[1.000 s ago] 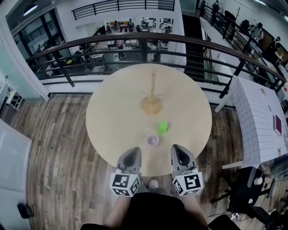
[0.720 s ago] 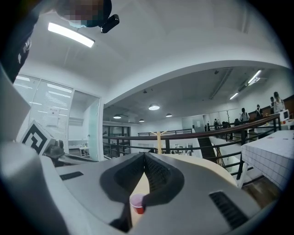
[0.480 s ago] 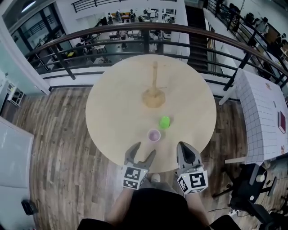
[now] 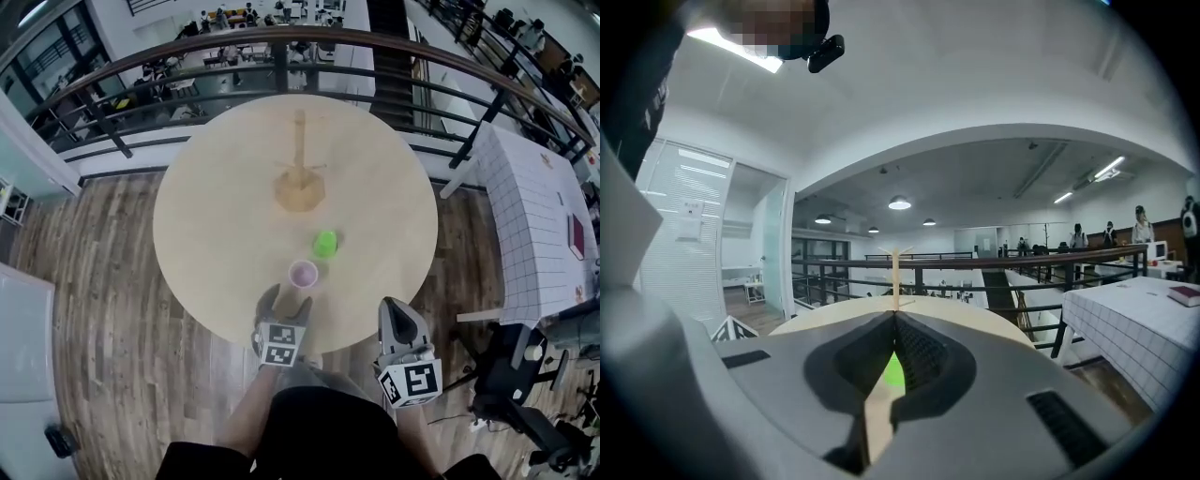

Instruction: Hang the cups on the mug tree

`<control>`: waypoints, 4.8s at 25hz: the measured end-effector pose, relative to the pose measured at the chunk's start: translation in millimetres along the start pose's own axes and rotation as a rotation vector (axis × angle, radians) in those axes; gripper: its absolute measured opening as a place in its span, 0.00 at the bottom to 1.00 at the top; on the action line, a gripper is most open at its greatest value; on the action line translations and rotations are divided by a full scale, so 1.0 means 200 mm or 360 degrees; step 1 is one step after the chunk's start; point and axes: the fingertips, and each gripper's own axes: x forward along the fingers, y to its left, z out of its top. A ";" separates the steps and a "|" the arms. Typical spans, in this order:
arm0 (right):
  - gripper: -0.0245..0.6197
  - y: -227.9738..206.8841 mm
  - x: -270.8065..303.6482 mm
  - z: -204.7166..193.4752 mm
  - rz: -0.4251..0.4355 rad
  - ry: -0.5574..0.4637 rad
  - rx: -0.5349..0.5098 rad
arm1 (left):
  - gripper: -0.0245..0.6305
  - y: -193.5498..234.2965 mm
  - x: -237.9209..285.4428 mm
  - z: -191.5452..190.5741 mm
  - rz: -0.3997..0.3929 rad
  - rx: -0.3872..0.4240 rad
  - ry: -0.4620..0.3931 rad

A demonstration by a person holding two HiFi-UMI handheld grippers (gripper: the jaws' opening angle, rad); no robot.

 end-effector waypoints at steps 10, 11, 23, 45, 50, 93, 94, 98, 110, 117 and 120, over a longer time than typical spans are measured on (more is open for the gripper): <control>0.05 -0.03 0.01 -0.07 -0.0012 0.0073 -0.0022 | 0.50 0.02 0.26 -0.06 -0.0029 0.0059 0.0095; 0.05 -0.03 0.02 -0.08 -0.0007 0.0078 -0.0024 | 0.50 0.03 0.28 -0.06 -0.0029 0.0059 0.0099; 0.05 0.03 0.07 -0.13 0.0042 0.0107 -0.0021 | 0.46 0.12 0.28 0.10 0.0044 0.0053 -0.0061; 0.05 0.34 0.29 0.21 0.0224 -0.0161 0.0041 | 0.46 0.54 -0.39 0.72 0.0290 0.0137 -0.0453; 0.05 0.34 0.29 0.22 0.0193 -0.0168 0.0042 | 0.46 0.68 -0.39 0.76 0.0329 0.0250 -0.0397; 0.05 0.02 0.28 -0.05 -0.0249 0.0172 0.0084 | 0.46 1.13 0.87 1.03 0.0704 0.2445 0.0596; 0.05 0.02 0.29 -0.05 -0.0246 0.0177 0.0086 | 0.46 1.11 0.88 1.03 0.0698 0.2468 0.0590; 0.05 0.02 0.30 -0.06 -0.0232 0.0191 0.0089 | 0.46 1.03 0.92 1.00 0.0705 0.2620 0.0594; 0.05 0.03 0.31 -0.08 -0.0224 0.0217 0.0092 | 0.46 0.77 0.95 0.90 0.0501 0.2572 0.0446; 0.05 0.05 0.32 -0.09 -0.0191 0.0193 0.0114 | 0.46 0.64 0.77 0.89 0.0415 0.2004 0.0269; 0.05 0.08 0.36 -0.09 -0.0144 0.0176 0.0110 | 0.43 0.58 0.68 0.86 0.0340 0.1666 0.0190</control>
